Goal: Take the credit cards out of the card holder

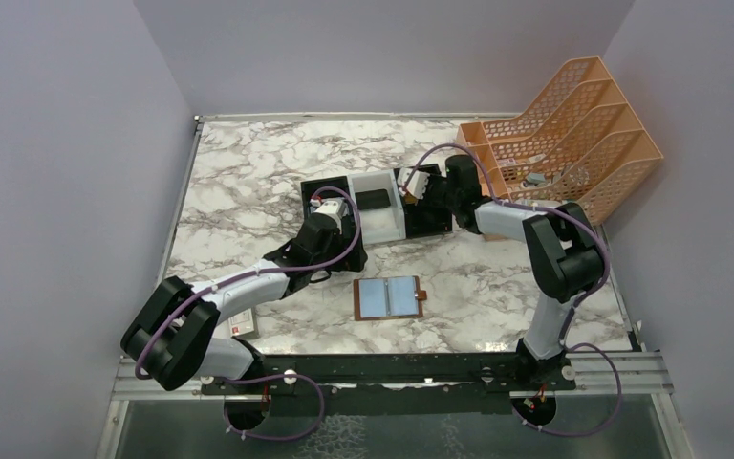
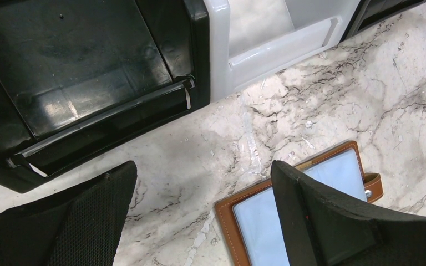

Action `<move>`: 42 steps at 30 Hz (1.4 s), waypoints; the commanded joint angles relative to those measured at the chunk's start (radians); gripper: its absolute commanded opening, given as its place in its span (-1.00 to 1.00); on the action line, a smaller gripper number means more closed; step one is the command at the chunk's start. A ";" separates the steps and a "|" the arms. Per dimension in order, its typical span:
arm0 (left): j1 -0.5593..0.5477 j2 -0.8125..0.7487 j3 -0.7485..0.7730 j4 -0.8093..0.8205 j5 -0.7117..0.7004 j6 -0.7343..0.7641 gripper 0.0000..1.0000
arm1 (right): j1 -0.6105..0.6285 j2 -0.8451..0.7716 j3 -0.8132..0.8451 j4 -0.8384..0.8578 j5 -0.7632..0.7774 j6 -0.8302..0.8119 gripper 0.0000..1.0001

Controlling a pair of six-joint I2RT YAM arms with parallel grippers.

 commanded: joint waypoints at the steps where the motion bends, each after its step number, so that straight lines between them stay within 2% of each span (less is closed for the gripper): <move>1: 0.005 -0.008 -0.012 0.013 0.027 0.014 0.86 | 0.002 0.040 0.027 0.011 -0.015 -0.073 -0.97; 5: 0.005 -0.007 -0.014 0.013 0.036 0.014 0.86 | 0.004 0.047 0.031 -0.035 -0.039 -0.102 -0.88; 11: 0.006 -0.013 -0.011 0.004 0.044 0.016 0.87 | 0.004 0.039 0.051 -0.102 -0.076 -0.084 -0.60; 18: 0.005 -0.034 -0.008 -0.017 0.046 0.016 0.87 | 0.004 0.065 0.071 -0.097 0.001 -0.071 -0.57; 21: 0.004 -0.045 -0.013 -0.019 0.047 0.016 0.87 | 0.004 0.062 0.068 -0.106 -0.004 -0.059 -0.48; 31: 0.005 -0.059 -0.001 -0.066 0.052 0.024 0.87 | 0.004 0.062 0.080 -0.117 -0.017 0.017 -0.42; 32: 0.005 -0.062 -0.002 -0.067 0.051 0.024 0.87 | 0.004 0.062 0.082 -0.118 -0.011 0.022 -0.32; 35: 0.005 -0.071 -0.006 -0.071 0.051 0.024 0.87 | 0.003 0.061 0.087 -0.118 0.013 0.040 -0.28; 42: 0.005 -0.079 -0.012 -0.071 0.073 0.017 0.87 | 0.004 -0.028 0.054 -0.007 0.015 0.195 -0.27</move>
